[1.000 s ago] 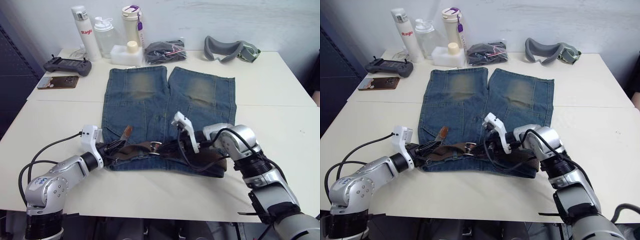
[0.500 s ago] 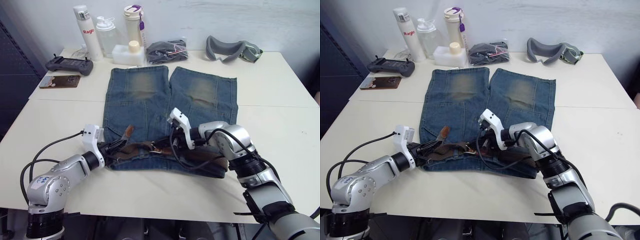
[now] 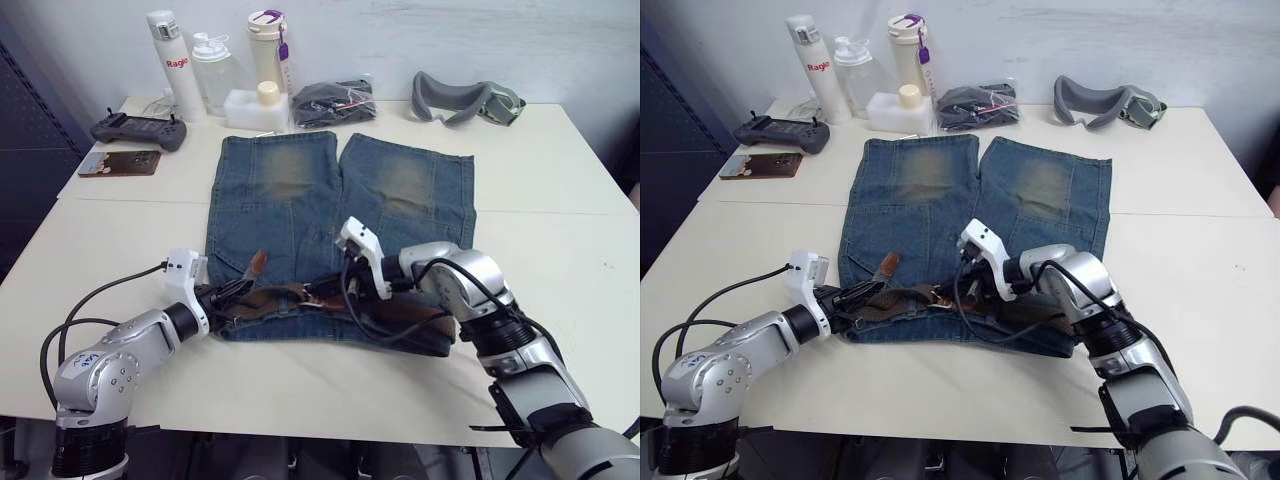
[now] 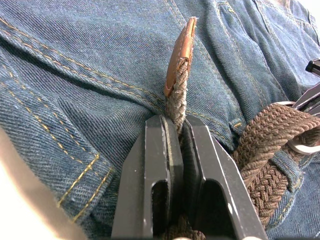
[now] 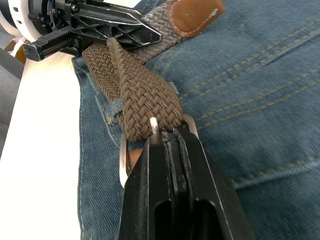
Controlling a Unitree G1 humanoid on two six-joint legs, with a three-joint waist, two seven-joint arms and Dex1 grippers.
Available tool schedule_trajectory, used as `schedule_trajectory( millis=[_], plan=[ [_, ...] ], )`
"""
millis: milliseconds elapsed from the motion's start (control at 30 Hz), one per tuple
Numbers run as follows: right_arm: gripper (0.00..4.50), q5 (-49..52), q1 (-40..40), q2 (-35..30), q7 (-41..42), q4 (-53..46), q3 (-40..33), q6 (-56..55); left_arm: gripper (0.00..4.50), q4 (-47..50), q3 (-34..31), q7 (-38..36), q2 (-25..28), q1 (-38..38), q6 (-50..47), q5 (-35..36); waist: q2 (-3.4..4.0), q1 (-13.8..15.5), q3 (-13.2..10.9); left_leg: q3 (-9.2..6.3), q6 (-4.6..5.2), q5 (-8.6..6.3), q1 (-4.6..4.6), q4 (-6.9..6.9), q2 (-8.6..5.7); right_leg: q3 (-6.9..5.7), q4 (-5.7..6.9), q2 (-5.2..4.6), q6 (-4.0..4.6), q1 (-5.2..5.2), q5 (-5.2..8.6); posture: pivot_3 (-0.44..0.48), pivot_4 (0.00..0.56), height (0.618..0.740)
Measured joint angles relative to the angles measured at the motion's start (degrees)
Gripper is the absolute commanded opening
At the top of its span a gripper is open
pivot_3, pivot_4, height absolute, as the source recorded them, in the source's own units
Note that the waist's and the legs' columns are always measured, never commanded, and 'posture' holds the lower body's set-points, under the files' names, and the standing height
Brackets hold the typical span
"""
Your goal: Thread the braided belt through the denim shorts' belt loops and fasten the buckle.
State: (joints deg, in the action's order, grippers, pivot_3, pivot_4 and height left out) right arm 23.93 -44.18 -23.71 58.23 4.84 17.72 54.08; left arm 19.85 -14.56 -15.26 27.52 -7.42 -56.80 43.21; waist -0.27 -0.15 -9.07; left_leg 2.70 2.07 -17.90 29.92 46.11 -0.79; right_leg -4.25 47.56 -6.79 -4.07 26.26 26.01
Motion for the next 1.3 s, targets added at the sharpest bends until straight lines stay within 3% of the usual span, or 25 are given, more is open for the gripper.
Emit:
schedule_trajectory(
  millis=[800,933,1167,1300],
  plan=[
    [0.08,-1.4,0.1,2.1,0.0,-0.2,2.1,-1.2,0.0,-0.8,0.5,-1.7,1.6,-0.9,0.0,-0.8,0.04,0.0,0.0,-0.02,0.12,-0.07,-0.09,-0.12,0.0,-0.02,-0.09,-0.01,0.03,-0.07,-0.02,0.0,0.15,0.656],
    [0.08,-2.6,-0.2,2.4,-0.6,-0.2,3.5,-1.2,0.0,-1.1,0.5,-1.7,1.6,-0.9,0.0,-0.9,0.09,-0.1,-0.1,-0.06,0.15,-0.16,-0.92,-0.65,0.0,-0.09,-0.66,-0.01,0.1,-0.83,-0.05,0.0,0.15,0.656],
    [0.08,-5.9,-1.2,2.0,-1.4,-2.0,7.2,-1.4,0.0,-1.4,0.3,-1.7,1.4,-0.9,-0.1,-0.9,0.1,-0.1,0.0,-0.06,0.0,0.02,-1.16,-1.09,0.0,-0.15,-1.01,0.0,0.15,-1.03,-0.23,0.0,0.15,0.656],
    [0.08,-7.0,-1.1,2.0,-2.1,-2.3,8.4,-0.7,0.0,-3.4,-0.2,-1.8,0.3,-2.2,-1.1,-0.7,0.11,-0.1,0.0,-0.26,-0.42,-0.25,-2.22,-1.56,0.01,-0.39,-1.69,0.01,0.17,-1.88,-0.26,0.0,0.15,0.656]
  ],
)
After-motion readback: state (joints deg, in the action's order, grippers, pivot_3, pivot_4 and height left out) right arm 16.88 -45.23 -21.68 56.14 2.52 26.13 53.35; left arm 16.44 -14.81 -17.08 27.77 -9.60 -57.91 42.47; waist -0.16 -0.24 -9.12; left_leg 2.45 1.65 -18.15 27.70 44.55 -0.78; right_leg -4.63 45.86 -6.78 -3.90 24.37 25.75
